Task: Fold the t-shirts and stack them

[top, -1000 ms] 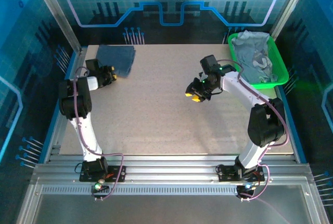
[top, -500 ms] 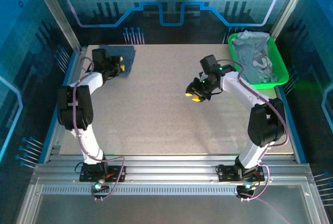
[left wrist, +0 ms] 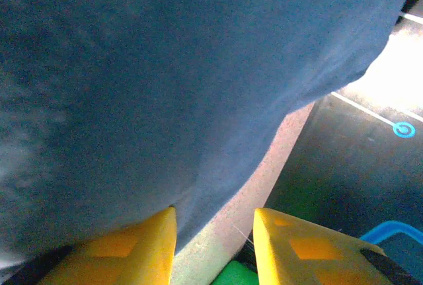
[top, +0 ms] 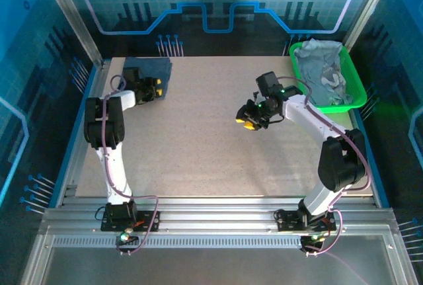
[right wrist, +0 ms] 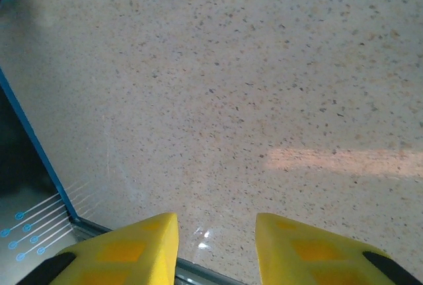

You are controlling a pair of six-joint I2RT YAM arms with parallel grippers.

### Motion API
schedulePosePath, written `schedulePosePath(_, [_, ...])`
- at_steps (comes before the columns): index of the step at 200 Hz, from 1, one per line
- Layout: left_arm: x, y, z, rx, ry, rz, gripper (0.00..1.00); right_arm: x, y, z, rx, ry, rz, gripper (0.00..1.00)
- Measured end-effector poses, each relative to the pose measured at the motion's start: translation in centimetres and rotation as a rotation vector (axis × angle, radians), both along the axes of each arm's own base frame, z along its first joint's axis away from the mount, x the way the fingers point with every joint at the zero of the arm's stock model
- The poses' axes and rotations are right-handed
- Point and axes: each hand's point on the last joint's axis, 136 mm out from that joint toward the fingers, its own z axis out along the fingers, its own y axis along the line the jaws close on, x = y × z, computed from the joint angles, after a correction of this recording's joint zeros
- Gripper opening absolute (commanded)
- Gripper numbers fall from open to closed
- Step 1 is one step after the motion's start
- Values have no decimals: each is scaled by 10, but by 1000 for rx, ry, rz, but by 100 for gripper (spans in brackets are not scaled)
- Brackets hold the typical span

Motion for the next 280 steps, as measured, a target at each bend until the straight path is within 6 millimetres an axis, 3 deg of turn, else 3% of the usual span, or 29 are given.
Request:
schedulePosePath(31, [1, -4, 9, 7, -30, -22, 62, 5, 3, 23, 66, -164, 13, 43])
schedulePosePath(33, [1, -5, 10, 8, -31, -22, 68, 5, 3, 26, 71, -179, 14, 44])
schedulePosePath(38, [0, -6, 14, 15, -38, -28, 94, 5, 3, 33, 80, -214, 12, 45])
schedulePosePath(41, [-2, -6, 18, 20, -42, -32, 98, 6, 3, 38, 87, -238, 12, 47])
schedulePosePath(53, [-9, -9, 38, 50, -68, -52, 99, 8, 1, 62, 108, -346, 9, 52])
schedulePosePath(70, [-25, -14, 86, 118, -124, -89, 99, 14, -3, 93, 125, -474, -11, 66])
schedulePosePath(72, [-27, -14, 92, 131, -135, -93, 99, 14, -4, 96, 124, -487, -8, 73])
schedulePosePath(76, [-32, -16, 109, 155, -159, -106, 99, 16, -6, 101, 127, -505, -21, 96])
schedulePosePath(78, [-34, -17, 117, 169, -172, -111, 99, 16, -6, 103, 124, -513, -20, 99])
schedulePosePath(97, [-62, -29, 188, 297, -291, -158, 99, 25, -21, 113, 91, -548, -58, 100])
schedulePosePath(110, [-90, -39, 225, 378, -363, -187, 99, 31, -34, 114, 52, -556, -84, 100])
schedulePosePath(130, [-135, -45, 245, 489, -392, -218, 99, 35, -50, 119, -19, -576, -102, 100])
schedulePosePath(144, [-162, -36, 238, 573, -347, -207, 99, 35, -61, 125, -79, -600, -114, 100])
schedulePosePath(174, [-221, -7, 202, 794, -166, -148, 99, 22, -95, 135, -253, -635, -167, 100])
schedulePosePath(207, [-273, 25, 157, 1101, -108, -164, 99, 9, -143, 122, -505, -666, -233, 100])
schedulePosePath(221, [-283, 32, 131, 1245, -96, -244, 99, 2, -160, 92, -615, -697, -215, 100])
schedulePosePath(258, [-287, 34, 61, 1440, -107, -434, 99, -23, -187, -38, -836, -620, -23, 100])
schedulePosePath(280, [-282, 37, 29, 1451, -73, -491, 99, -19, -191, -67, -859, -643, 24, 100])
